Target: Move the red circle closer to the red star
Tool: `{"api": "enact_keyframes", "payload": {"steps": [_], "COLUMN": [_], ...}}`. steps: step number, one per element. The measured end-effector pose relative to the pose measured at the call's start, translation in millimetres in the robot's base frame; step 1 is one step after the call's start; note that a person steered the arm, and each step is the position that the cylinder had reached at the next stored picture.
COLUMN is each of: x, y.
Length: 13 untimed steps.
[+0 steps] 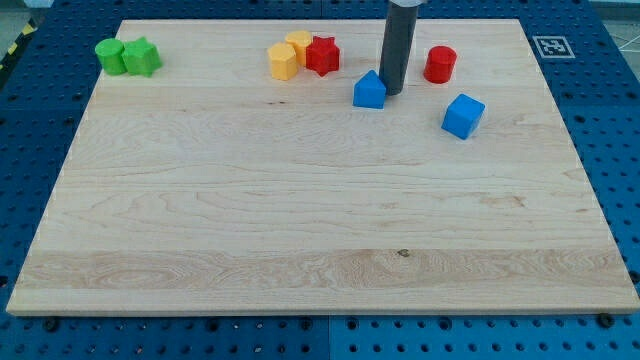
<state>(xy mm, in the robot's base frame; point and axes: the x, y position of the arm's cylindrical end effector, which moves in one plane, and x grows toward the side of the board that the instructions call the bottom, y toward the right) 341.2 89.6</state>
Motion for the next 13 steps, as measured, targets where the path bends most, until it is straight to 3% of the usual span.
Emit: {"api": "enact_keyframes", "payload": {"steps": [2, 4, 11, 13], "x": [1.7, -20.1, -24.7, -14.1], "y": [87.7, 120.3, 21.4, 59.4]}}
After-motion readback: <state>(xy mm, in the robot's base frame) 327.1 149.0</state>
